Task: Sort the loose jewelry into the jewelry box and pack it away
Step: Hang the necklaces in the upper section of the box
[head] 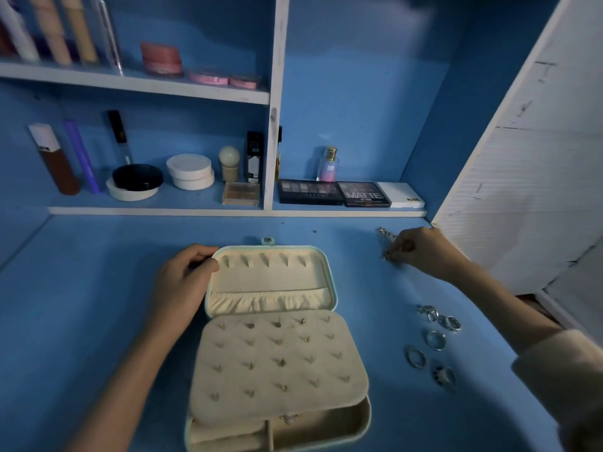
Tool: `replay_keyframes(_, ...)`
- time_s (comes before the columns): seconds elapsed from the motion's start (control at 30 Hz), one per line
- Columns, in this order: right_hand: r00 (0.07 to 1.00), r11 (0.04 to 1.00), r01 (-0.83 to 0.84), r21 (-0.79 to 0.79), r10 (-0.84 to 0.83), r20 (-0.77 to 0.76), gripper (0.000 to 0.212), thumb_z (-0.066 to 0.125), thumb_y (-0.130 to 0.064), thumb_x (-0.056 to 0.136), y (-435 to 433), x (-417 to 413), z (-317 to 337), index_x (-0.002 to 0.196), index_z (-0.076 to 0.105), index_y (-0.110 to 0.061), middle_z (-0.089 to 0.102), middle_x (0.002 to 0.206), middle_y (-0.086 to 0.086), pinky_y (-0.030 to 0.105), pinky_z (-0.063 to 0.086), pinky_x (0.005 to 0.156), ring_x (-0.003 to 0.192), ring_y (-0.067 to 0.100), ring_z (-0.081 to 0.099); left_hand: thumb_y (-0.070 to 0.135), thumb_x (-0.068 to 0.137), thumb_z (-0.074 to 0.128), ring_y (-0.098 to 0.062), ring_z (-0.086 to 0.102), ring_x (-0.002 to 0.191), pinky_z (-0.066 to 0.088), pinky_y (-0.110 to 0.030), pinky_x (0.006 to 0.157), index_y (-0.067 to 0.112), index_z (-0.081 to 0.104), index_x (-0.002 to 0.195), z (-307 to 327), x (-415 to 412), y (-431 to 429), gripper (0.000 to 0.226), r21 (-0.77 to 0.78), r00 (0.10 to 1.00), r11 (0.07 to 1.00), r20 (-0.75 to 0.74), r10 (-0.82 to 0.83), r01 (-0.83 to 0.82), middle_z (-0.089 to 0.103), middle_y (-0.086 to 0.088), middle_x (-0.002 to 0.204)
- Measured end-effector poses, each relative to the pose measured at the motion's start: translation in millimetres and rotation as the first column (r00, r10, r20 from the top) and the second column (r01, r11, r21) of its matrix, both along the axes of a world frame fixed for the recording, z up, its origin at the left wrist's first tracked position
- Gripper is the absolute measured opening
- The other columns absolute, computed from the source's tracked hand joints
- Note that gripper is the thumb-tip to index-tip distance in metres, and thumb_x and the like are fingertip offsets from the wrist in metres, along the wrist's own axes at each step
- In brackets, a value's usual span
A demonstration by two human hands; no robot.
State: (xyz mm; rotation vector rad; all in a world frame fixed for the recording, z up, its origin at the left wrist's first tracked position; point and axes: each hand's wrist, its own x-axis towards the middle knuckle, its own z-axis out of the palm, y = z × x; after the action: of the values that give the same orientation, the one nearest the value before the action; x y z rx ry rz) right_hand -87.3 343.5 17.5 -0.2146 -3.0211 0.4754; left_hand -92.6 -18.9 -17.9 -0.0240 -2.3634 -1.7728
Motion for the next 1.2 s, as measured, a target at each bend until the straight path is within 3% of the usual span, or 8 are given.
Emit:
replay_keyframes(0.1,1.000,1.000,0.015,-0.014,-0.015,0.004,0.004,0.069,-0.013,0.081,1.5,0.2,0.9,0.085,0.070,-0.014,0.066,0.085,0.004,0.008,0.035,0.056,0.073,0.013,0.053,0.000,0.086,0.057,0.002,0.059,0.078,0.042,-0.014,0.066,0.028,0.066,0.079,-1.2,2.8,-0.3,0.031,0.070,1.000,0.998,-0.011,-0.005,0.005,0.068,0.013,0.084)
replay_keyframes(0.2,0.999,0.999,0.040,-0.035,-0.039,0.029,0.010,0.072,-0.027,0.080,1.7,3.4,1.2,0.083,0.066,-0.020,0.063,0.083,0.003,0.023,0.043,0.065,0.077,0.018,0.056,0.000,0.086,0.058,0.010,0.059,0.073,0.042,-0.011,0.066,0.030,0.066,0.080,-3.4,2.7,-1.9,0.032,0.079,1.000,0.997,-0.006,-0.017,0.017,0.068,0.021,0.076)
replay_keyframes(0.37,0.999,0.999,0.028,0.036,-0.029,0.039,0.009,0.068,-0.024,0.083,-3.0,6.2,1.0,0.087,0.067,-0.015,0.061,0.084,0.002,0.028,0.045,0.071,0.080,0.020,0.057,-0.001,0.086,0.057,0.003,0.059,0.077,0.042,-0.019,0.068,0.030,0.065,0.081,-3.6,3.9,-0.6,0.033,0.057,0.999,0.998,-0.025,-0.022,0.023,0.067,0.011,0.088)
replay_keyframes(0.6,0.997,0.992,-0.058,0.113,0.053,0.051,0.010,0.064,-0.023,0.080,-12.0,16.7,-0.2,0.071,0.060,-0.018,0.061,0.077,0.002,0.036,0.049,0.072,0.075,0.023,0.057,-0.002,0.086,0.058,-0.001,0.059,0.079,0.041,-0.018,0.067,0.030,0.064,0.080,-2.8,3.5,-1.0,0.033,0.054,0.999,0.998,-0.041,-0.026,0.028,0.066,0.011,0.087)
replay_keyframes(0.8,0.982,0.967,0.015,-0.256,-0.063,-0.181,0.014,0.064,-0.007,0.079,-5.4,28.2,21.4,0.067,0.060,-0.013,0.062,0.067,0.006,0.029,0.042,0.061,0.062,0.017,0.053,-0.002,0.085,0.058,-0.004,0.059,0.082,0.040,-0.019,0.069,0.030,0.064,0.079,-5.0,1.3,-1.1,0.034,0.037,0.999,0.999,-0.046,-0.017,0.019,0.066,0.011,0.088)
replay_keyframes(0.97,0.955,0.726,-0.086,-0.682,-0.135,-0.264,0.016,0.054,0.004,0.087,-0.7,31.3,46.4,0.073,0.058,-0.004,0.065,0.066,0.005,0.030,0.045,0.064,0.067,0.020,0.057,-0.002,0.085,0.059,0.001,0.060,0.080,0.040,-0.019,0.069,0.032,0.065,0.078,-6.3,0.2,-2.6,0.035,0.038,0.999,0.999,-0.031,-0.028,0.030,0.068,0.018,0.080)
replay_keyframes(1.07,0.950,0.622,-0.147,-0.769,-0.127,-0.284,0.020,0.050,0.003,0.089,-5.6,33.5,60.8,0.073,0.054,-0.007,0.066,0.062,0.002,0.026,0.045,0.061,0.064,0.018,0.060,-0.002,0.084,0.059,0.006,0.060,0.075,0.040,-0.018,0.068,0.032,0.065,0.078,-5.6,0.2,-2.5,0.035,0.038,0.999,0.999,-0.026,-0.025,0.026,0.067,0.026,0.073)
replay_keyframes(1.2,0.931,0.626,-0.192,-0.756,-0.127,-0.342,0.021,0.051,0.003,0.089,-16.4,35.9,76.7,0.073,0.054,-0.010,0.063,0.058,0.000,0.030,0.044,0.062,0.058,0.016,0.058,-0.003,0.084,0.059,-0.002,0.060,0.081,0.040,-0.018,0.068,0.032,0.064,0.077,-4.9,1.1,-1.9,0.036,0.037,0.999,0.999,-0.029,-0.020,0.021,0.066,0.028,0.072)
